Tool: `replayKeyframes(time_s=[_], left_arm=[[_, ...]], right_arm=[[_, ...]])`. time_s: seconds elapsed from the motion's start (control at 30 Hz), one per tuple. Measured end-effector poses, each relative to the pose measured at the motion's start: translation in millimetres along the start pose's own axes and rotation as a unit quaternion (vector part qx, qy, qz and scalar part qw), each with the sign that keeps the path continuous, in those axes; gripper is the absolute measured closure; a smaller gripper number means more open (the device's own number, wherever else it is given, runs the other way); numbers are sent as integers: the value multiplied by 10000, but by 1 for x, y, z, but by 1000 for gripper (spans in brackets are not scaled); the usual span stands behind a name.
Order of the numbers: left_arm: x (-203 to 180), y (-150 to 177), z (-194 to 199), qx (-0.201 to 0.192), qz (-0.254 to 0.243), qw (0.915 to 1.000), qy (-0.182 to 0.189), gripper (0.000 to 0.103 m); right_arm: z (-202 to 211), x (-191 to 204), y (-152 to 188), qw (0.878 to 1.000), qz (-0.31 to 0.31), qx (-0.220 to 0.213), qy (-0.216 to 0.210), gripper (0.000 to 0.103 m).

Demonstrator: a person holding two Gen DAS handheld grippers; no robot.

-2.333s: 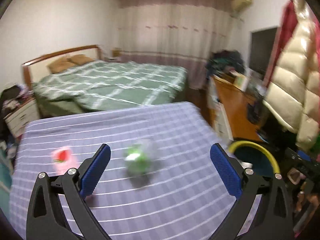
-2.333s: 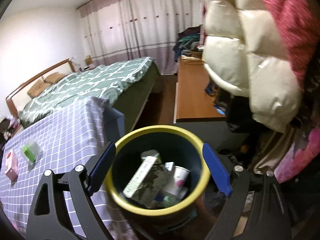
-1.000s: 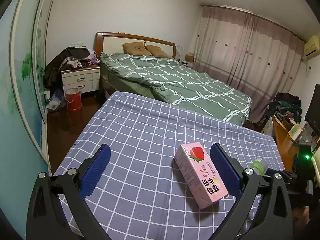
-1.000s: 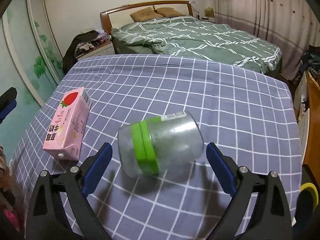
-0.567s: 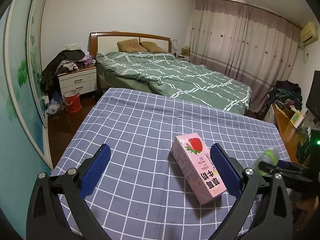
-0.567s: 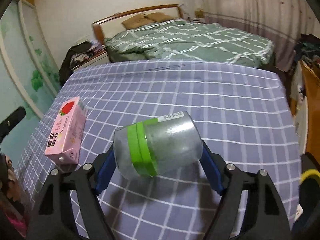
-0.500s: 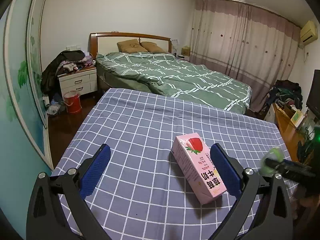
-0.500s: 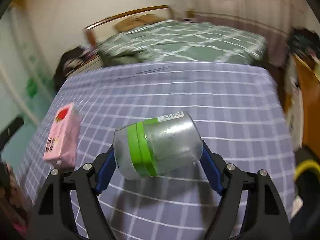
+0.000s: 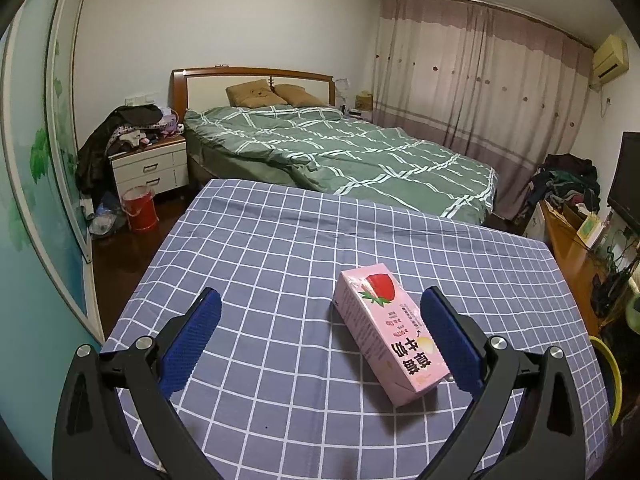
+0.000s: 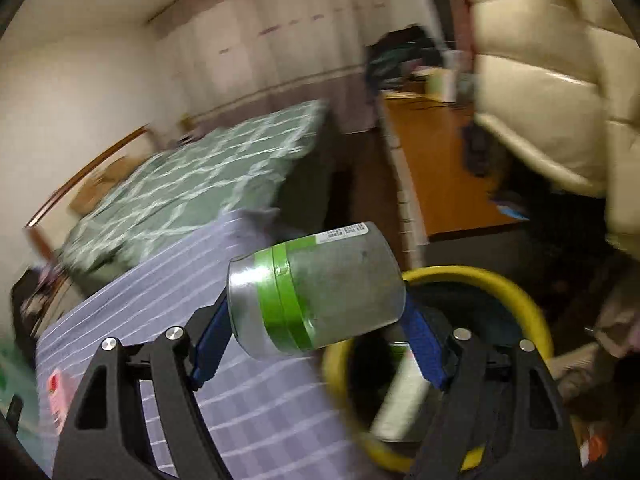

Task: Collect trash
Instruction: 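Carry the jar over the yellow bin and open the right gripper, then grasp the pink strawberry milk carton with the left gripper and lift it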

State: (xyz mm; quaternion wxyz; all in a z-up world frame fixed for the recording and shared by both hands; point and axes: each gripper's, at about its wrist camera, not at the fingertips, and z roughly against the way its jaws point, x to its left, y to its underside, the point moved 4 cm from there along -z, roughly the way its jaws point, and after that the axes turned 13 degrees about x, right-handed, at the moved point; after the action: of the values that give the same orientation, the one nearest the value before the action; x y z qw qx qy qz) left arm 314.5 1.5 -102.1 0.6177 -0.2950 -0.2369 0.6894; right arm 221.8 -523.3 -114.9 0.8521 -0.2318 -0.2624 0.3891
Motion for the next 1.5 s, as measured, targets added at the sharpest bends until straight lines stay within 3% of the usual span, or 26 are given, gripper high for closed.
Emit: replayKeyframes(time_s=[0.13,0.43,0.5,0.57,0.93,1.07,1.23,1.33,1.5], left_arm=[[-3,1,0,10,-47,10000,-4,5],[-2,0,1,47,-39,10000,20,5],[-3,0,1,48,-68,10000,12,5],[-5,1,0,67,-112,9999,16,5],[-21,7,-6,215,-408,9989,29,5],[-39,13,-15,492,-488,9972,270,5],[-67,18,-36,992,-602,9929,275,5],[-79,13,-49,1147,-649,9913,-38,5],[-72,12,-69,1527,-451,9870,-203,5]], right_arm=[[-6,-26,-3,9991,-300,-64,308,30],[-37,-42,4,9965,-523,138,635,29],[-41,-48,4,9948,-643,150,778,21],[-43,-52,5,9946,-747,207,692,10],[-31,-21,9,9993,-264,86,242,8],[-29,-21,7,9994,-255,35,246,8],[-30,-21,8,9996,-216,91,144,8],[-30,-15,9,9999,-115,116,45,8],[-31,-9,10,9998,-18,186,-96,8]])
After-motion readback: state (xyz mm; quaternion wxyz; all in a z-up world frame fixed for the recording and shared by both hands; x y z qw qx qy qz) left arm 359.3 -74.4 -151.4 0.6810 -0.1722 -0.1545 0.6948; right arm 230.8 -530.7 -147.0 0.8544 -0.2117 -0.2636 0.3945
